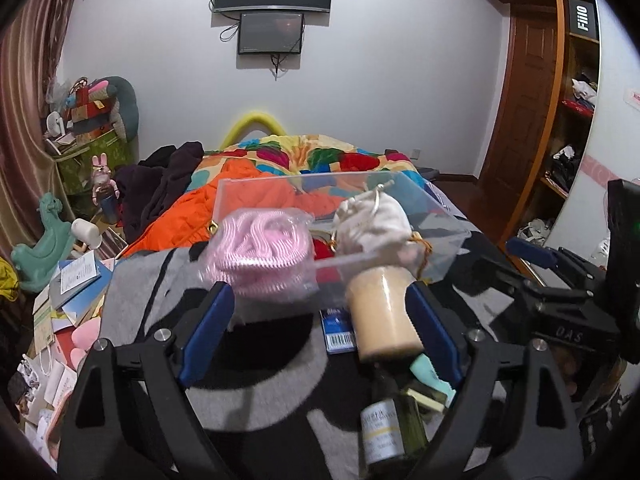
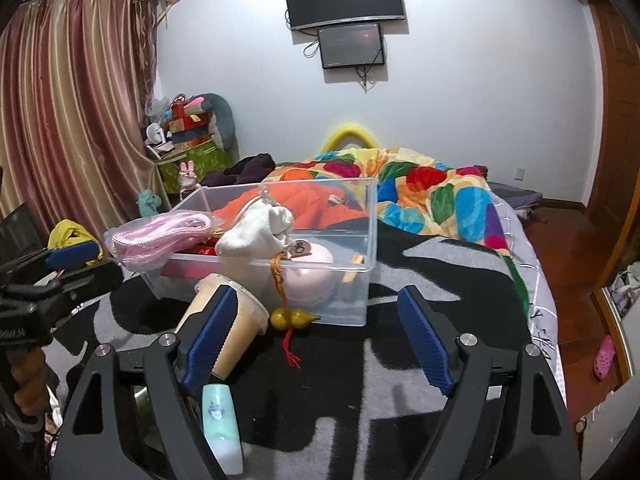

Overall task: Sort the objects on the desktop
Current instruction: 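Move left tool toward the green bottle while right tool approaches the mint tube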

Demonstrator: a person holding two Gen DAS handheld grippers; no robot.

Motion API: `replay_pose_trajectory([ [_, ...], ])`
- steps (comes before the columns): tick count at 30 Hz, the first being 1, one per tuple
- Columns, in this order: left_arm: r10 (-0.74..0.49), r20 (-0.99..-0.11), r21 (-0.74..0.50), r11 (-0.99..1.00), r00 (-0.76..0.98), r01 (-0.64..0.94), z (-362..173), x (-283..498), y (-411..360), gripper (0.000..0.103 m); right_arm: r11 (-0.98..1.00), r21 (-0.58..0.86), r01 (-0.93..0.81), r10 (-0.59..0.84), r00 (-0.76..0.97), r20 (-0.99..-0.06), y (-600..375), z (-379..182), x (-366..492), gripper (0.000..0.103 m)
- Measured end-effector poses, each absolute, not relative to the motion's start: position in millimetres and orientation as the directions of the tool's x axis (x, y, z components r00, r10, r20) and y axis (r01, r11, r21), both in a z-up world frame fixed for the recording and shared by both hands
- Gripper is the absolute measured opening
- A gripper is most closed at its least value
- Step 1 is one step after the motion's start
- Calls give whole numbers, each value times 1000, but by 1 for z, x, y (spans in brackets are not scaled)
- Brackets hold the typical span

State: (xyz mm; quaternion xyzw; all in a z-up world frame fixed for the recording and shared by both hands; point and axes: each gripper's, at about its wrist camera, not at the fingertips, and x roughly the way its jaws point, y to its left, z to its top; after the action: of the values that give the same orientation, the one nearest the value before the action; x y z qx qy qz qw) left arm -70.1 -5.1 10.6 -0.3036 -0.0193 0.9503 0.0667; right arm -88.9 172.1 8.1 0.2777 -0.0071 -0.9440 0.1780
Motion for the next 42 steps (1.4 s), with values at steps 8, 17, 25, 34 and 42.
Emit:
replay_pose_trajectory([
  [8,193,-634,-152,-981,-749,-123,-13,-61,-3,91,-940,92,328,-322,-771,-549,178,-2,-78,80],
  [17,202,-690,-178,-978,-695,-107,-42,-46,12,91,-922,43,385,-345,-764,-546,167,-10,-58,80],
  [25,185,-735,-187,-980,-652,-68,-71,-43,16,91,-890,57,453,-389,-687,-614,153,-38,-51,80],
  [34,147,-709,-169,-985,-689,-36,-71,-34,18,91,-878,105,468,-415,-630,-657,147,-52,-55,78],
  [42,85,-693,-135,-991,-716,13,-70,-31,4,86,-864,29,503,-395,-640,-659,129,-61,-47,70],
])
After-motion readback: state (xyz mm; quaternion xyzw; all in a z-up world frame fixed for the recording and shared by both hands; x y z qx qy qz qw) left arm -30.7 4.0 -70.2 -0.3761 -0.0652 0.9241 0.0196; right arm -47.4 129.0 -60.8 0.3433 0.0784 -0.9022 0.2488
